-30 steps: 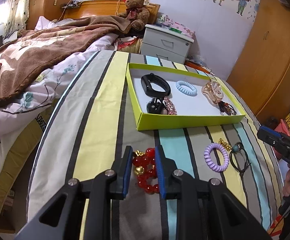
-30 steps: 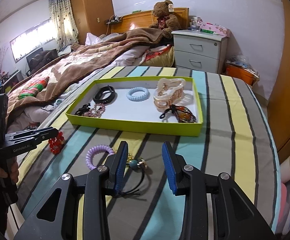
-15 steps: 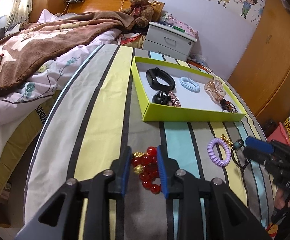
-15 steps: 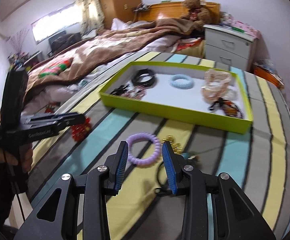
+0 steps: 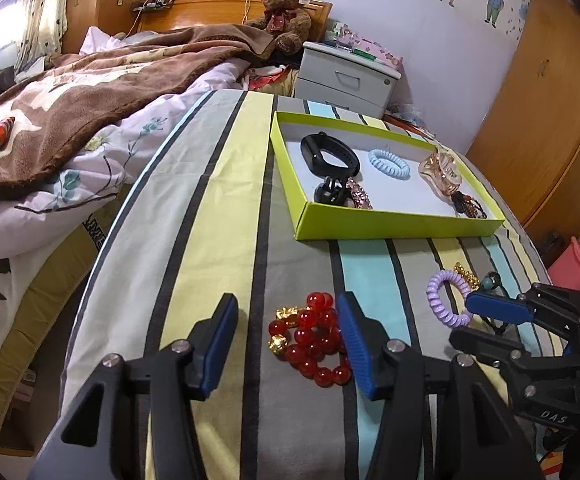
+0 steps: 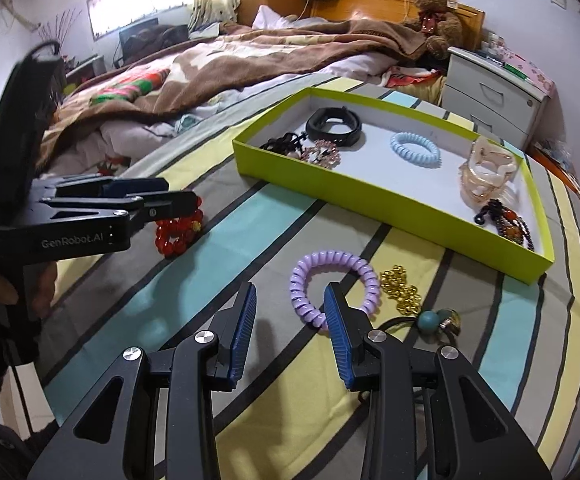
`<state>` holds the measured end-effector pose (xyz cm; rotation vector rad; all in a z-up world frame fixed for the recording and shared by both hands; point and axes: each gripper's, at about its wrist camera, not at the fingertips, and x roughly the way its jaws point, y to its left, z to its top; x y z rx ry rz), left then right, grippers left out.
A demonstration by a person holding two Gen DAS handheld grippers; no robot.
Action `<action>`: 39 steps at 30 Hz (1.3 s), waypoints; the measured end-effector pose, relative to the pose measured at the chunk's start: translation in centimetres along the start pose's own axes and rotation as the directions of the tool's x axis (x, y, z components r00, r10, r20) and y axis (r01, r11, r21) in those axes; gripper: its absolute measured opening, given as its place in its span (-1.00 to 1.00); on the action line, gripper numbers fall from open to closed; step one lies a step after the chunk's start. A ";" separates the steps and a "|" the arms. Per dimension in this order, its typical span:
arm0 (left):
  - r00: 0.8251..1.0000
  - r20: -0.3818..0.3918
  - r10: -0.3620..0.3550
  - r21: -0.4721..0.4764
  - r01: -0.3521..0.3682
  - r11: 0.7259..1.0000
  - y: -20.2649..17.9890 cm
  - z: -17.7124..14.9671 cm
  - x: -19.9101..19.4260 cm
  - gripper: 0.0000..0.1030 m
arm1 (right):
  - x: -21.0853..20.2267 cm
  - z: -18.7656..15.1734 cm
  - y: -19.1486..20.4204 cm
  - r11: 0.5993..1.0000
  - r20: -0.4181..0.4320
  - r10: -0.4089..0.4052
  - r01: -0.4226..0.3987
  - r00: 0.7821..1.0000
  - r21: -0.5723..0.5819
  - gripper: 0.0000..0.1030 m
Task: Organize jewelry
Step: 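Close the right tool on the purple coil hair tie while the left tool holds the bracelet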
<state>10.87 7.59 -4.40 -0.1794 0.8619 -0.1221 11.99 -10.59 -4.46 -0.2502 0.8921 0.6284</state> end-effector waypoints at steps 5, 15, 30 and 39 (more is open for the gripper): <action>1.000 -0.001 -0.003 0.003 0.003 1.000 0.0 0.1 0.1 0.05 | 0.9 0.0 0.4 0.999 -0.023 -0.023 0.023 0.999 -0.024 -0.30; 1.000 -0.004 -0.002 0.009 0.002 1.000 0.0 0.2 0.3 0.05 | 1.2 -0.1 0.5 0.999 -0.029 -0.035 0.034 0.999 -0.043 -0.30; 1.000 0.000 0.003 0.081 -0.003 0.997 -1.8 0.1 0.2 -0.53 | 1.3 0.0 0.7 0.999 -0.026 -0.028 0.027 0.999 -0.043 -0.80; 1.000 0.001 0.003 0.088 -0.003 0.996 -2.0 0.1 -0.3 -0.80 | 0.9 -0.2 0.2 1.000 -0.008 -0.006 0.006 1.000 -0.001 -0.82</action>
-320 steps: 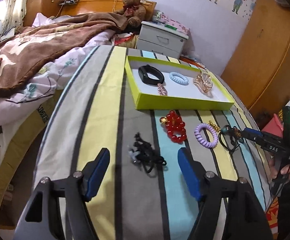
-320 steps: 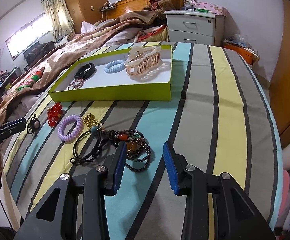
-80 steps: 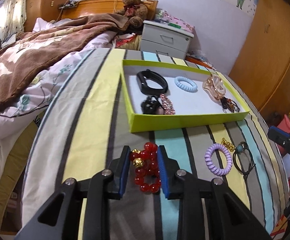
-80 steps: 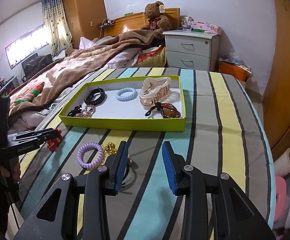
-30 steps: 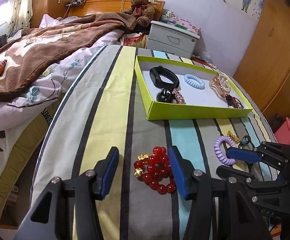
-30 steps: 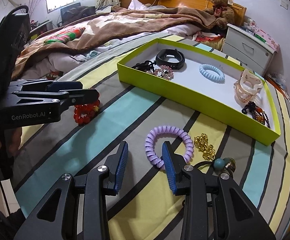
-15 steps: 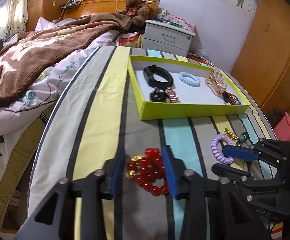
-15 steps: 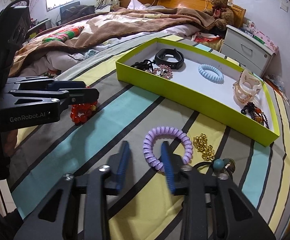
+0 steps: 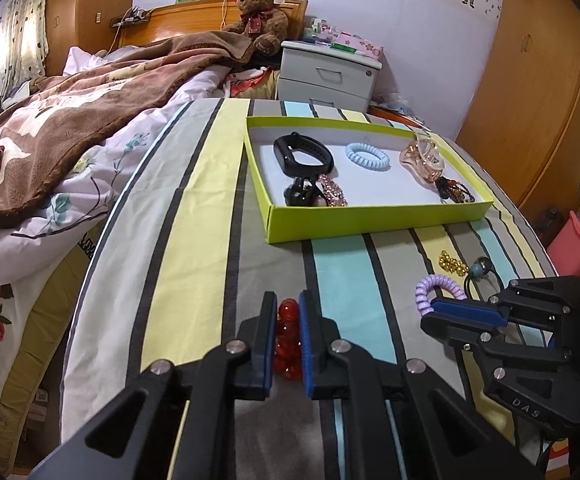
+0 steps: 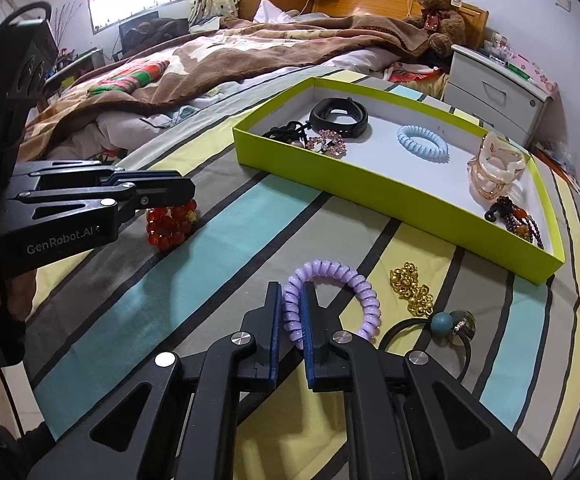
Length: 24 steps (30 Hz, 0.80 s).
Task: Organize jewelry
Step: 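Close the right tool on the purple coil hair tie while the left tool holds the bracelet, then carry the red bracelet and purple coil into the green box with both tools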
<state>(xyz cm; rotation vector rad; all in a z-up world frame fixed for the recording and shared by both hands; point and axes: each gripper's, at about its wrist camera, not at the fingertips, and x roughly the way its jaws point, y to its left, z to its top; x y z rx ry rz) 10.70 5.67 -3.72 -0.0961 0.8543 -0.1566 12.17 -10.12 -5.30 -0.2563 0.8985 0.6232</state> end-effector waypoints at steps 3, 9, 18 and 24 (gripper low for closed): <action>1.000 0.002 -0.009 -0.005 0.009 1.000 0.0 0.0 -0.2 -0.80 | -0.5 -0.1 -0.2 1.000 0.014 0.006 -0.007 1.000 0.011 -0.82; 0.999 0.030 -0.013 -0.002 0.013 1.000 -0.4 0.5 -1.3 -0.80 | -2.1 0.3 -0.8 0.999 0.057 0.020 -0.022 0.998 0.036 -0.82; 0.996 0.083 -0.015 0.016 0.014 1.000 -1.1 2.3 -3.6 -0.80 | -4.8 1.2 -1.5 0.998 0.125 0.021 -0.028 0.992 0.058 -0.82; 0.993 0.116 -0.016 0.040 0.012 0.999 -1.8 3.9 -4.7 -0.80 | -6.8 2.0 -2.6 0.997 0.172 0.005 -0.018 0.985 0.077 -0.82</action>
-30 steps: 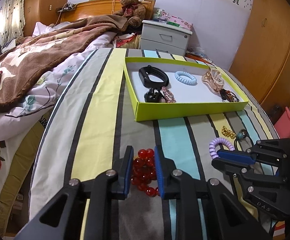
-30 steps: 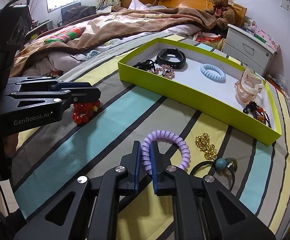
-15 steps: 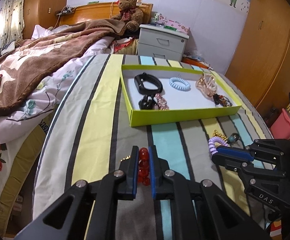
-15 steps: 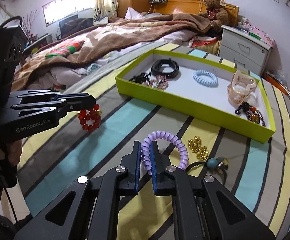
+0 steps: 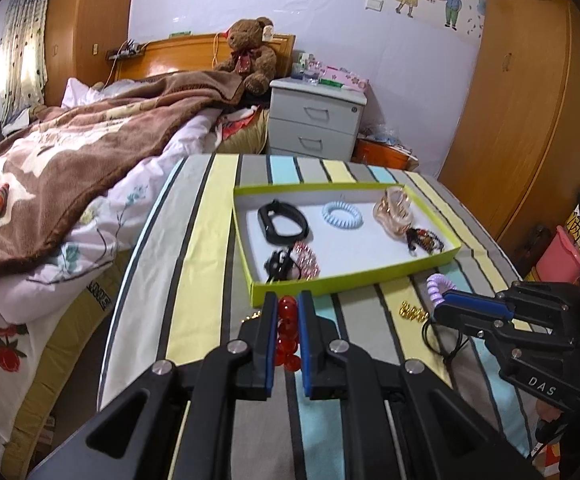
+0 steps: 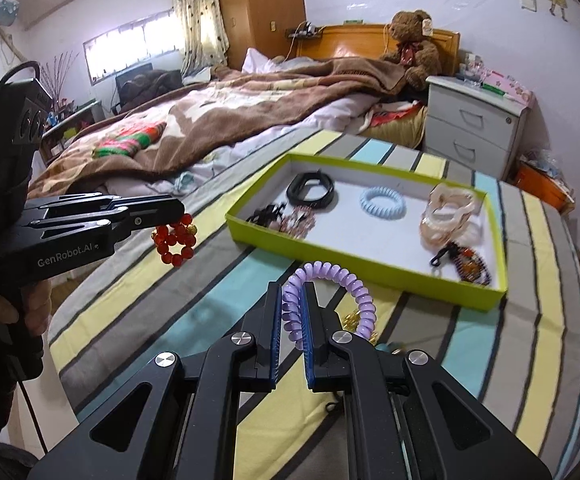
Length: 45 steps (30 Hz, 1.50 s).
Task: Organize jewelry
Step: 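Carry the red bracelet and purple coil into the green box with both tools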
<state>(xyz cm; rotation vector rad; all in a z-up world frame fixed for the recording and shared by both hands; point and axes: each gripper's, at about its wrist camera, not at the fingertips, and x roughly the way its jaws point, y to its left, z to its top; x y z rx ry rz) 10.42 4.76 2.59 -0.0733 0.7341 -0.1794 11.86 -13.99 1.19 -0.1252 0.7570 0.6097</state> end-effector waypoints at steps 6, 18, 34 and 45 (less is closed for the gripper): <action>1.000 0.024 -0.011 0.018 0.010 1.000 -0.8 2.0 -0.1 -0.80 | -1.8 1.7 -1.6 1.000 0.048 -0.024 0.023 0.999 0.022 -0.82; 0.994 0.022 -0.105 0.016 0.104 0.994 -2.5 5.9 2.0 -0.80 | -3.1 4.5 -6.5 0.992 0.078 -0.039 0.029 0.996 0.124 -0.82; 0.986 -0.094 -0.138 0.017 0.140 0.990 -4.0 7.1 10.2 -0.80 | 1.6 4.0 -12.3 0.968 -0.025 0.042 -0.035 0.999 0.248 -0.82; 0.984 -0.141 -0.105 0.003 0.106 0.994 -3.4 6.9 14.2 -0.80 | 6.0 3.9 -11.4 0.982 -0.104 0.023 -0.003 0.994 0.189 -0.82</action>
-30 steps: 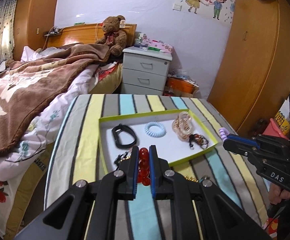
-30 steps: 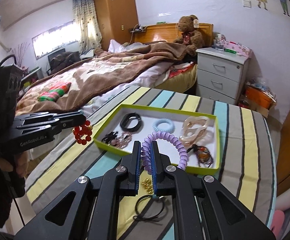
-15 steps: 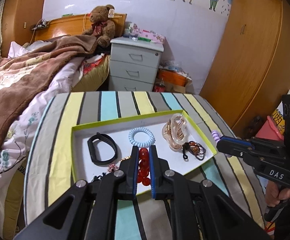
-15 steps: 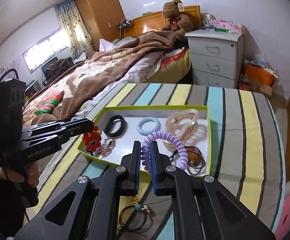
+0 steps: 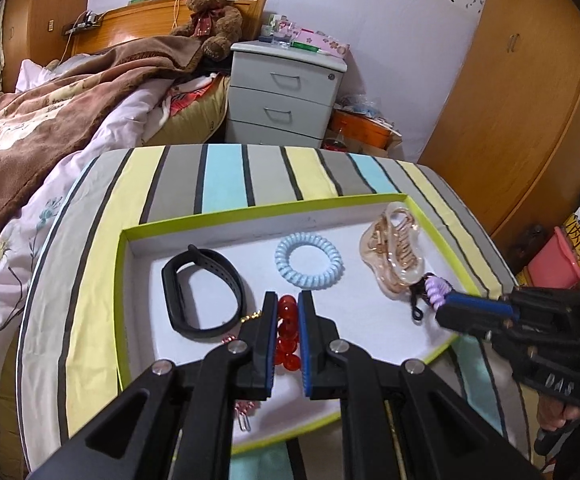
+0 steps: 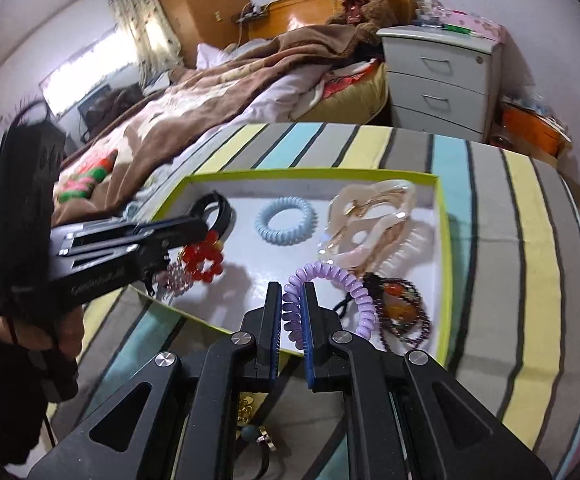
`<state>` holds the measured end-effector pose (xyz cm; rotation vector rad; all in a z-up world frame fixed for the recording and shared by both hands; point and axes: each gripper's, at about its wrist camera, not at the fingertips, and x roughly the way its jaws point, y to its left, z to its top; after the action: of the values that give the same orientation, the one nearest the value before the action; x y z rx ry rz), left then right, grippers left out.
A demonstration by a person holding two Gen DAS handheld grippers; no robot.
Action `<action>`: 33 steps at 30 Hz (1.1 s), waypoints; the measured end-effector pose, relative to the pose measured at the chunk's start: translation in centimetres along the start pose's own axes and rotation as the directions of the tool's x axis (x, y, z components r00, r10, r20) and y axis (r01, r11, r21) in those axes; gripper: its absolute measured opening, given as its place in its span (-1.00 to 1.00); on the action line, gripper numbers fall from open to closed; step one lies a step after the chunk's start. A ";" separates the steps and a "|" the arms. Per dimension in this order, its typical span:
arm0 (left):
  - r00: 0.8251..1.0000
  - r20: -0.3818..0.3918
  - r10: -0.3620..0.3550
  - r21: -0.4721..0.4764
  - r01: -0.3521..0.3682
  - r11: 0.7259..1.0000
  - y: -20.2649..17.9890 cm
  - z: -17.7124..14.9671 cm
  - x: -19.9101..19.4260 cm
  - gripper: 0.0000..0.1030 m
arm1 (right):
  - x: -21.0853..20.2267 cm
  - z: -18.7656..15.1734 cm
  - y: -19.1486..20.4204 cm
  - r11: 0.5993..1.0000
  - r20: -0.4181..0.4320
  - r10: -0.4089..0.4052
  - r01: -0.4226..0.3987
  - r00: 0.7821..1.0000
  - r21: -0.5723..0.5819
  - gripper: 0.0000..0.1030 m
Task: Organize jewelry
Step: 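Carry the red bracelet and purple coil into the green box with both tools, then open both tools to drop the items and lift them out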
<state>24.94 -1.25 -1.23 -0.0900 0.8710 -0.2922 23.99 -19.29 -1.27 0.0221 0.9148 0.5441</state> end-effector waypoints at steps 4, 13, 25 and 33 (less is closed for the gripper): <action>1.000 -0.009 0.008 0.001 -0.008 1.000 0.2 -0.1 0.6 -0.80 | 1.1 -0.3 0.7 0.999 -0.017 -0.022 0.022 1.000 -0.037 -0.82; 1.000 -0.021 0.018 0.004 -0.018 1.000 0.4 -0.4 1.2 -0.80 | 2.8 -0.3 1.4 0.996 -0.051 -0.047 0.043 0.998 -0.079 -0.82; 1.000 -0.019 0.021 -0.019 -0.022 1.000 0.9 -0.5 1.2 -0.72 | 3.5 -0.4 1.9 0.991 -0.065 -0.088 0.081 0.994 -0.105 -0.82; 1.000 -0.018 0.026 -0.033 -0.026 0.999 1.3 -0.7 1.0 -0.32 | 3.3 -0.4 1.9 0.991 -0.059 -0.098 0.092 0.993 -0.094 -0.81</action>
<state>25.30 -0.23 -2.66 -0.1071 0.8940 -0.2546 24.44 -16.28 -3.51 -0.1212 0.9473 0.4999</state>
